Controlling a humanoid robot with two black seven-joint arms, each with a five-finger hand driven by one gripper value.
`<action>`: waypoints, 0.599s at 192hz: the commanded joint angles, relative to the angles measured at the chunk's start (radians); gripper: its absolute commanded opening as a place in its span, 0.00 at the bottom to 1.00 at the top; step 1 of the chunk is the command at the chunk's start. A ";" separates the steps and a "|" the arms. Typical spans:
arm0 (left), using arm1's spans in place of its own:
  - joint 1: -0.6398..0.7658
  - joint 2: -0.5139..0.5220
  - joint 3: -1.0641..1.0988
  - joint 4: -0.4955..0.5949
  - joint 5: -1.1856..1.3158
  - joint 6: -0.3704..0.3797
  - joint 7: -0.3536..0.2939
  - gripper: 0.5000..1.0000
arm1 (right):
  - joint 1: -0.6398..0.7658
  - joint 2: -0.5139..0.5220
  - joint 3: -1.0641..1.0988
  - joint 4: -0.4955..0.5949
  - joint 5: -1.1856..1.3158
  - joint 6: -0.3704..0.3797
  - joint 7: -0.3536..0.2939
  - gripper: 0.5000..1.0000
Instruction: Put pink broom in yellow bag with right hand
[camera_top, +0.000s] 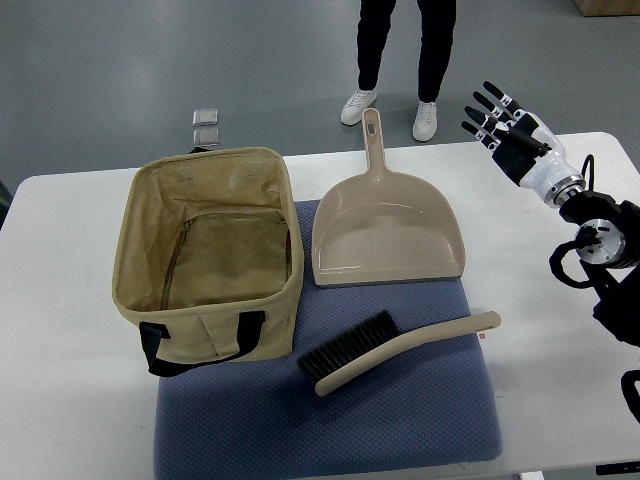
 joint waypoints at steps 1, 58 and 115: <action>0.000 0.000 -0.001 0.002 0.000 0.000 0.000 1.00 | 0.000 0.001 0.000 0.000 0.000 0.000 0.000 0.86; 0.000 0.000 -0.001 0.002 -0.002 0.000 0.000 1.00 | 0.002 -0.002 0.000 0.000 0.000 0.000 0.000 0.86; 0.000 0.000 -0.001 0.002 0.000 0.000 0.000 1.00 | 0.004 -0.004 0.000 0.000 0.000 0.000 -0.002 0.86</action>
